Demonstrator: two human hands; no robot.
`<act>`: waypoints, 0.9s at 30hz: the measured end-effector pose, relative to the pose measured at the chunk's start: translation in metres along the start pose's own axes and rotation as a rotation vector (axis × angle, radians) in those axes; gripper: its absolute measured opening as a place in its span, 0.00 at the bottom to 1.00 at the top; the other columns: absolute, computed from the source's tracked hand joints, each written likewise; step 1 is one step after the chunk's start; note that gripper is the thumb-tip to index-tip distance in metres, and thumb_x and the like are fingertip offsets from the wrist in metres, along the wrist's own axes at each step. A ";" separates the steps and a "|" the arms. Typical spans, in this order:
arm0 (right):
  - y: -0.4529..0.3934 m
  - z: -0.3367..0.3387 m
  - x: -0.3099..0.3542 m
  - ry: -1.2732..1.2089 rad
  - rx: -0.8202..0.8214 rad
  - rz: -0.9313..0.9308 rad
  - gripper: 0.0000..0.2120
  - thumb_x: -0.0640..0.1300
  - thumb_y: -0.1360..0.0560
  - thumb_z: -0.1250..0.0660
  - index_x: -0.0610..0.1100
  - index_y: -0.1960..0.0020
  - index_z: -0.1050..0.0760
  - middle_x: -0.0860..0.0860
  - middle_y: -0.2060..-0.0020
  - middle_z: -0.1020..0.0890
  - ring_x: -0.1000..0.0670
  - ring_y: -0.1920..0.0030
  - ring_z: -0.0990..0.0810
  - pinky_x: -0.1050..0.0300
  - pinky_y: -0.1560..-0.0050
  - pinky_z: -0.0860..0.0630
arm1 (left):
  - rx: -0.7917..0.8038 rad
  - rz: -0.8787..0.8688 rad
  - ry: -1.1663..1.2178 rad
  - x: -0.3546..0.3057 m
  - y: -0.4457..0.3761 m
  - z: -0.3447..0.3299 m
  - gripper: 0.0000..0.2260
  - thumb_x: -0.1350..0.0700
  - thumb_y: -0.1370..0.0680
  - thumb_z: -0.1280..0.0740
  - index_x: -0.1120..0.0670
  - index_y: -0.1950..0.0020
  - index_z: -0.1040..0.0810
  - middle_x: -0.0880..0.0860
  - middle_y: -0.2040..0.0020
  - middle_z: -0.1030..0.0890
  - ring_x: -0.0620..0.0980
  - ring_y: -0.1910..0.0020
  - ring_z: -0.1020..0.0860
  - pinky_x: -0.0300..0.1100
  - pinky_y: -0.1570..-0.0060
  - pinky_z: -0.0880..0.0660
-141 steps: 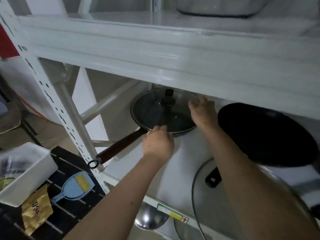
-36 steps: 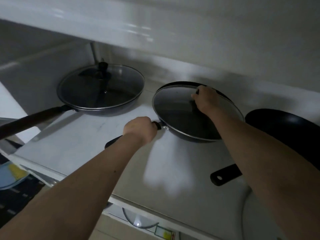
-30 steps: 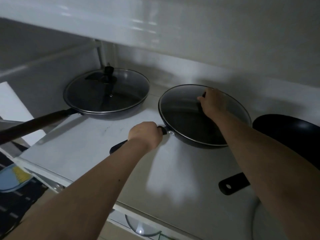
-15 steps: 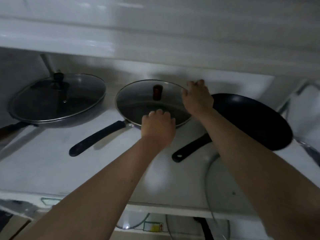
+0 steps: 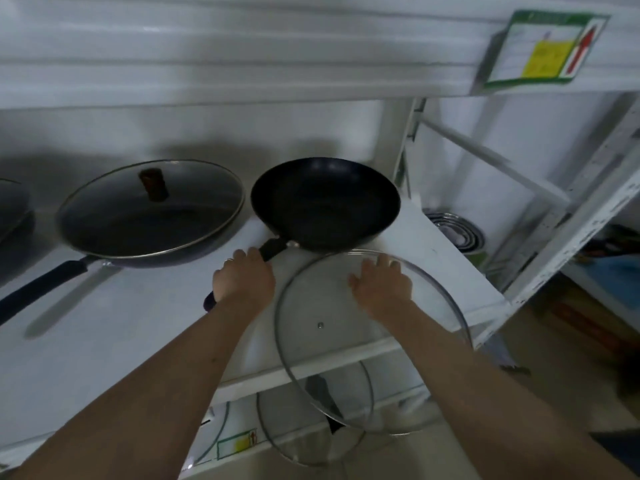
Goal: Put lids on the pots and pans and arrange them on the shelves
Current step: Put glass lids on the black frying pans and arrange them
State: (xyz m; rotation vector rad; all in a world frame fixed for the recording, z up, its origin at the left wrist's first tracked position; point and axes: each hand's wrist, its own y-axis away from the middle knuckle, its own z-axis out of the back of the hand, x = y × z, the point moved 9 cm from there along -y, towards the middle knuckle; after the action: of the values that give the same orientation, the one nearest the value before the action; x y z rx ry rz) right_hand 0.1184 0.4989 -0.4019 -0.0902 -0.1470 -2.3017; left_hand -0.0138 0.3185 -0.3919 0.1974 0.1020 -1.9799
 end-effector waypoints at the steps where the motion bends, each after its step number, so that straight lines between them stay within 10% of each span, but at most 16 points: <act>1: 0.003 -0.010 -0.007 -0.006 0.078 -0.033 0.24 0.56 0.21 0.47 0.43 0.32 0.34 0.44 0.35 0.31 0.42 0.35 0.30 0.49 0.41 0.30 | -0.006 0.006 0.006 0.000 0.000 -0.002 0.15 0.53 0.18 0.48 0.59 0.36 0.32 0.59 0.39 0.27 0.59 0.41 0.25 0.50 0.45 0.29; 11: 0.030 -0.018 -0.005 0.058 0.293 0.033 0.18 0.41 0.22 0.43 0.39 0.33 0.34 0.40 0.37 0.28 0.42 0.38 0.26 0.52 0.42 0.27 | -0.028 0.015 0.023 0.003 -0.003 -0.008 0.15 0.54 0.18 0.48 0.58 0.35 0.32 0.59 0.40 0.27 0.60 0.43 0.25 0.48 0.53 0.31; 27: 0.074 0.072 -0.029 0.034 0.069 0.019 0.14 0.40 0.22 0.45 0.39 0.37 0.32 0.42 0.39 0.27 0.42 0.40 0.25 0.53 0.45 0.28 | -0.008 0.031 0.068 0.000 0.007 0.001 0.15 0.54 0.18 0.48 0.59 0.36 0.30 0.61 0.39 0.26 0.61 0.42 0.25 0.51 0.47 0.29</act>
State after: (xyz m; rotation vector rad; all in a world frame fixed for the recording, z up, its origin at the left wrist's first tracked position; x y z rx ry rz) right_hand 0.1945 0.4808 -0.3279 -0.0169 -0.2068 -2.2751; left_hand -0.0080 0.3154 -0.3907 0.2597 0.1502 -1.9421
